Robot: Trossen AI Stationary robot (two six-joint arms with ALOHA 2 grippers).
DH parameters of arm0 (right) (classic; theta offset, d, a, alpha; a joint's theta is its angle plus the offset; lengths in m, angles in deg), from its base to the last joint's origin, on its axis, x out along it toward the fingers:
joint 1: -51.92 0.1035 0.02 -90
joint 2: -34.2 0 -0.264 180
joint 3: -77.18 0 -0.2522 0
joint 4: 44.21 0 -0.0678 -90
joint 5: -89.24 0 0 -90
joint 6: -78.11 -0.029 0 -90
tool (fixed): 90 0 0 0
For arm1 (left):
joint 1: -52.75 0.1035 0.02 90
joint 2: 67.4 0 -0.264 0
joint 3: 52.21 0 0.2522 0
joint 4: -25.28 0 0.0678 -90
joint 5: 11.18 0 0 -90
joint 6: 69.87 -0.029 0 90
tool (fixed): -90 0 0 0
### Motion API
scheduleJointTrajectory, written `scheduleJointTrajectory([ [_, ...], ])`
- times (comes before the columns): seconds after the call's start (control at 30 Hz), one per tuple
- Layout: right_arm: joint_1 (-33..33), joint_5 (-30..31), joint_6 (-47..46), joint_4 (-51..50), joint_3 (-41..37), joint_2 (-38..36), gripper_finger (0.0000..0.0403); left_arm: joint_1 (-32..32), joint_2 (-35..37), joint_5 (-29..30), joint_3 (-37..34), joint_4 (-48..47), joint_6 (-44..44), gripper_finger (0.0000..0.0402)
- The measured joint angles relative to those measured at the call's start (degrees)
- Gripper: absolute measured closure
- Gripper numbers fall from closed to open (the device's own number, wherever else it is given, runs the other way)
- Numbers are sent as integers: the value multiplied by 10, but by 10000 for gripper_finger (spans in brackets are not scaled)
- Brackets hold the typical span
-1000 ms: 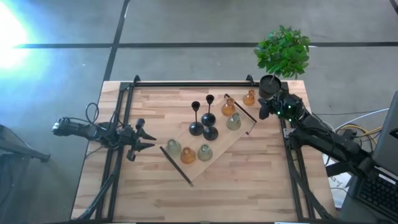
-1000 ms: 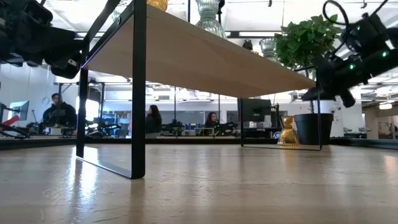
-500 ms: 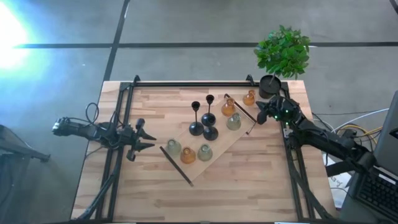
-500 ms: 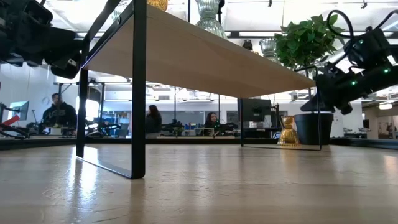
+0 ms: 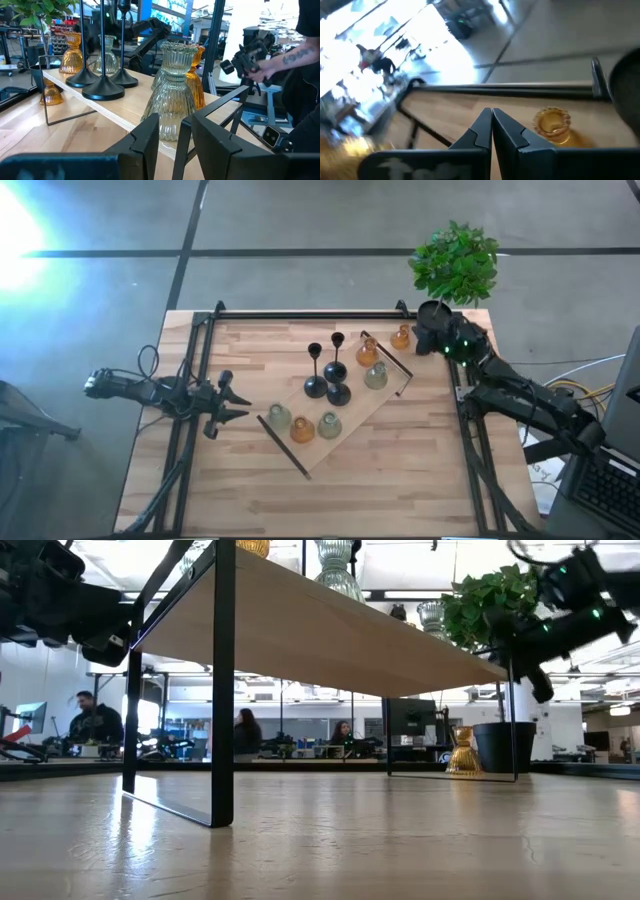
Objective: Pick & Place candle stick holders
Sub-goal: Put the yellow candle holder on the shelf
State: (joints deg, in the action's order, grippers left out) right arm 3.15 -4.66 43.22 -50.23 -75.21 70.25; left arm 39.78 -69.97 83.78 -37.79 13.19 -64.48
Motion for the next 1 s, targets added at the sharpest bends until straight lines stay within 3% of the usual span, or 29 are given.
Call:
scheduleJointTrajectory([
  [0.17,0,28,-159,-139,98,45,395,0,0,0,0,0,0,282],
  [0.37,0,26,-268,-157,148,81,395,0,0,0,0,0,0,282],
  [0.53,0,16,-373,-190,141,94,394,0,0,0,0,0,0,282],
  [0.8,1,69,-359,-267,133,68,395,0,0,0,0,0,0,282],
  [1.0,2,84,-349,-269,130,87,395,0,0,0,0,0,0,282],
])
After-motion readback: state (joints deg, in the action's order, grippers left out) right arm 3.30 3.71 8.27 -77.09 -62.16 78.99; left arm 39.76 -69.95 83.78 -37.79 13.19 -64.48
